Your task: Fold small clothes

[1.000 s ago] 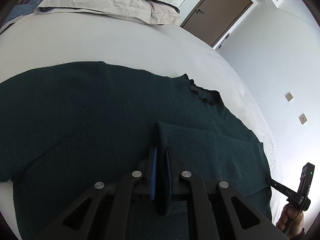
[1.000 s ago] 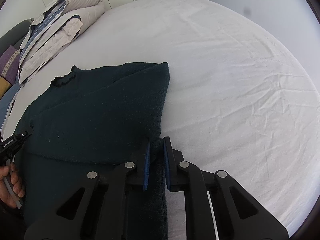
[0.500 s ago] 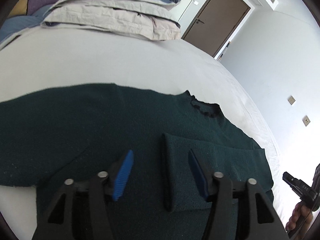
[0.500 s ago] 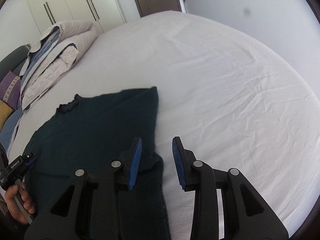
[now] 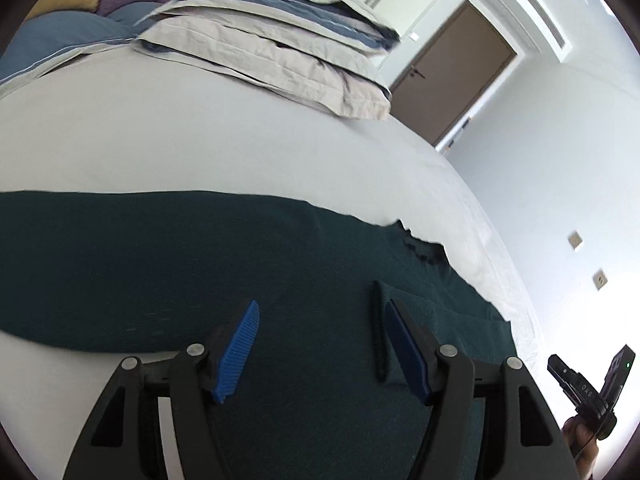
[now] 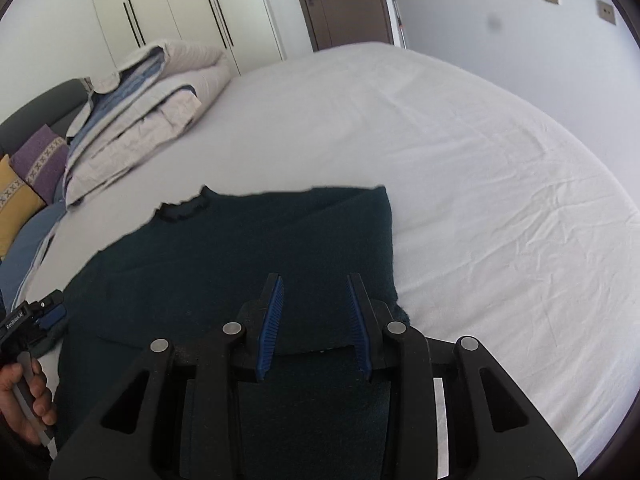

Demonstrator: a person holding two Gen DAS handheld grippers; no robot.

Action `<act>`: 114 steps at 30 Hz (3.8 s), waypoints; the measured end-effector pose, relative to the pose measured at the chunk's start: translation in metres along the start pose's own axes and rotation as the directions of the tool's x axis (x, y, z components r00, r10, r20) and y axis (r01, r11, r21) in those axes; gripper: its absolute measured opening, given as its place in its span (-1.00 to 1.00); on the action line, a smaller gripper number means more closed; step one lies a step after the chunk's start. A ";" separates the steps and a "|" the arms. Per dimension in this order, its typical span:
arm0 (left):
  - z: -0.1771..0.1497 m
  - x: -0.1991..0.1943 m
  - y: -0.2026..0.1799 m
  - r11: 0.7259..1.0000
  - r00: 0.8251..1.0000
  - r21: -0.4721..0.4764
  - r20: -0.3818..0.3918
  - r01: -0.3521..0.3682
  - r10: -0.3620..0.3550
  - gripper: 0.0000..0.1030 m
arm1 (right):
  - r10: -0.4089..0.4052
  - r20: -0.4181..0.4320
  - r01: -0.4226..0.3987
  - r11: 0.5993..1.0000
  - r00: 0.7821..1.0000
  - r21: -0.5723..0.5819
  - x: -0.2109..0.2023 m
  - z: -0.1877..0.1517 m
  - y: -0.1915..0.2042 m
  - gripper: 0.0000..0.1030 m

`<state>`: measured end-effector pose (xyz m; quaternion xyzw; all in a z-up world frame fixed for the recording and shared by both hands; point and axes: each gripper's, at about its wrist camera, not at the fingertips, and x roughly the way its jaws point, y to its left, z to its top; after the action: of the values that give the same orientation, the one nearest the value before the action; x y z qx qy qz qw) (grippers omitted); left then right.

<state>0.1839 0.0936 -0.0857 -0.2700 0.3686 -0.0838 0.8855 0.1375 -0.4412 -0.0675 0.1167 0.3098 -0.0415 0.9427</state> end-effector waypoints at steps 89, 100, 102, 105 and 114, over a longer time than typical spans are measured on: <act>0.029 -0.018 0.023 0.992 0.996 0.091 0.011 -0.088 0.087 0.42 | 0.134 -0.340 -0.155 0.987 0.931 -0.034 0.136 -0.009 0.130 -0.93; 0.016 -0.003 0.017 0.994 0.997 0.085 -0.027 -0.068 0.071 0.38 | 0.207 -0.359 -0.220 0.975 0.910 0.005 0.130 -0.005 0.113 -0.88; 0.014 -0.003 0.017 0.994 0.997 0.085 -0.035 -0.065 0.068 0.38 | 0.217 -0.362 -0.220 0.975 0.907 0.033 0.135 -0.012 0.112 -0.40; 0.012 -0.004 0.018 0.994 0.997 0.091 -0.041 -0.067 0.071 0.38 | 0.253 -0.390 -0.241 0.967 0.885 0.081 0.146 -0.021 0.114 0.07; 0.014 -0.008 0.029 0.995 0.997 0.066 -0.036 -0.072 0.074 0.38 | 0.189 -0.363 -0.220 0.974 0.912 -0.047 0.145 -0.023 0.135 -0.88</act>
<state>0.1869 0.1263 -0.0885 -0.2261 0.3923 -0.0683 0.8890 0.2611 -0.3057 -0.1458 0.1130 0.4629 0.0928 0.8743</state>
